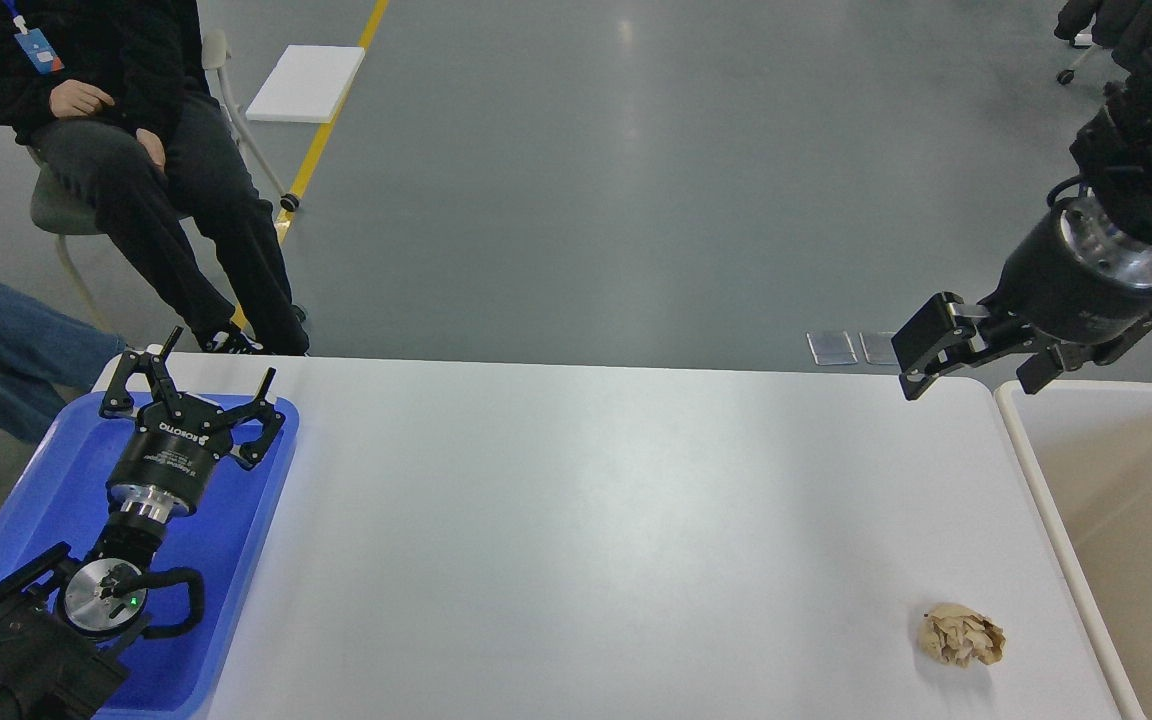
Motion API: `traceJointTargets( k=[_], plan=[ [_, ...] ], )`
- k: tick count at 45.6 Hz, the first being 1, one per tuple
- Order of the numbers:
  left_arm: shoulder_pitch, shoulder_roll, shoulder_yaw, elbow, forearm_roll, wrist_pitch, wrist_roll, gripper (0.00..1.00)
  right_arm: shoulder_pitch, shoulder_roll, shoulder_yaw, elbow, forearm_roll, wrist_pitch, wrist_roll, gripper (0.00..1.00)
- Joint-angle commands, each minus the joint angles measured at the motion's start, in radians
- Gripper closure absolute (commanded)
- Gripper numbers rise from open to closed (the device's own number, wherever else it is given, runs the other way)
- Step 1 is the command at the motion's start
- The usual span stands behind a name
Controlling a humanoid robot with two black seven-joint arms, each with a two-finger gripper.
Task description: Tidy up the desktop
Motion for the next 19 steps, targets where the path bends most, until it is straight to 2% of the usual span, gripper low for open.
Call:
traceJointTargets(
  k=[1,19],
  plan=[
    [0.000,0.000,0.000,0.000,0.000,0.000,0.000,0.01,0.030,0.024,-0.009,0.032,0.000,0.057,-0.001,0.00],
    [0.000,0.000,0.000,0.000,0.000,0.000,0.001,0.01,0.025,0.025,-0.018,0.024,0.008,0.057,0.001,0.00]
  ],
)
